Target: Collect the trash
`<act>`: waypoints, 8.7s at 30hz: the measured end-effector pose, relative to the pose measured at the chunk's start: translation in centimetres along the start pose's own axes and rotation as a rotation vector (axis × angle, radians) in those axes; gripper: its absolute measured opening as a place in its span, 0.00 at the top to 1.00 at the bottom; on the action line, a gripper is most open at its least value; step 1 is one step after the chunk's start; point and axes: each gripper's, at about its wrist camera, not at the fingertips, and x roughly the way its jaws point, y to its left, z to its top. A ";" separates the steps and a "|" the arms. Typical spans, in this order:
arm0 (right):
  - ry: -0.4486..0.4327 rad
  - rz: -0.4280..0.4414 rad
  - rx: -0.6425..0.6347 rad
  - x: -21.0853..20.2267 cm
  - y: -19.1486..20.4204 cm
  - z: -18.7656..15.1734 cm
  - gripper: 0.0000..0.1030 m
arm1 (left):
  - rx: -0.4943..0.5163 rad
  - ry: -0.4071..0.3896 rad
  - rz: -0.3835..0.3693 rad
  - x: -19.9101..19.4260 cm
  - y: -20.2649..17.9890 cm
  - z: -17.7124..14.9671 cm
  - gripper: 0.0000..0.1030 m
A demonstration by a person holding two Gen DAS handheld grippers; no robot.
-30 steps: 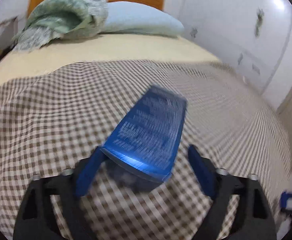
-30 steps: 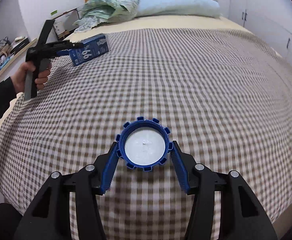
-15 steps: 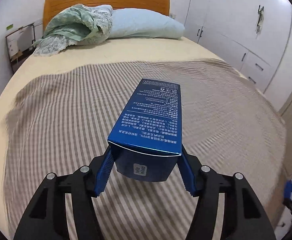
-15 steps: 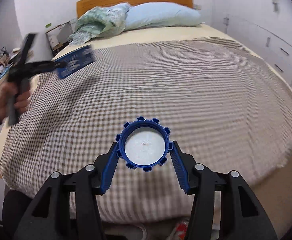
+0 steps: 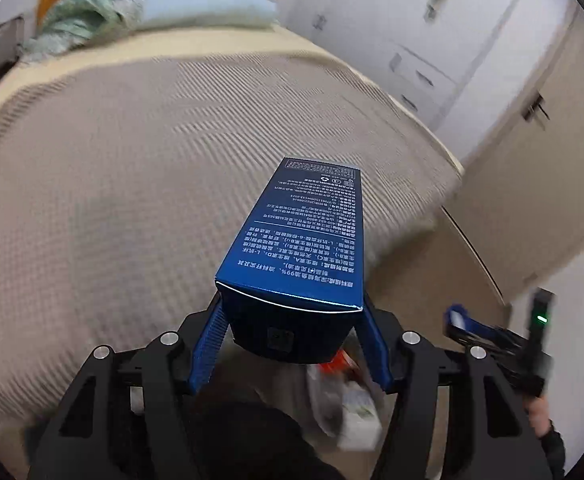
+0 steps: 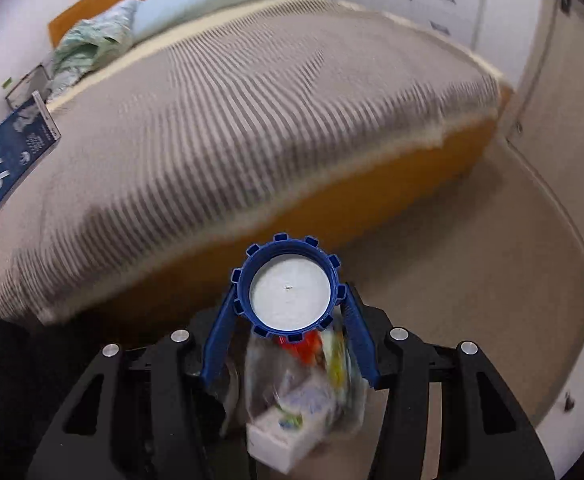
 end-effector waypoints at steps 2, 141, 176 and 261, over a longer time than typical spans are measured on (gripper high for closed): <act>0.044 0.000 0.012 1.1 -0.4 -1.4 0.50 | 0.002 0.069 -0.027 2.0 -2.6 -2.2 0.44; -0.312 0.315 -0.395 2.9 42.8 30.4 0.28 | -0.088 -0.555 0.604 -8.9 25.7 22.2 0.07; -0.698 0.250 -0.437 -4.2 43.4 27.9 0.28 | -0.020 -0.788 0.582 -14.6 23.9 19.6 0.07; -0.767 0.268 -0.378 -29.6 23.0 -19.9 0.13 | 0.035 -0.817 0.655 -36.1 -6.6 -30.4 0.07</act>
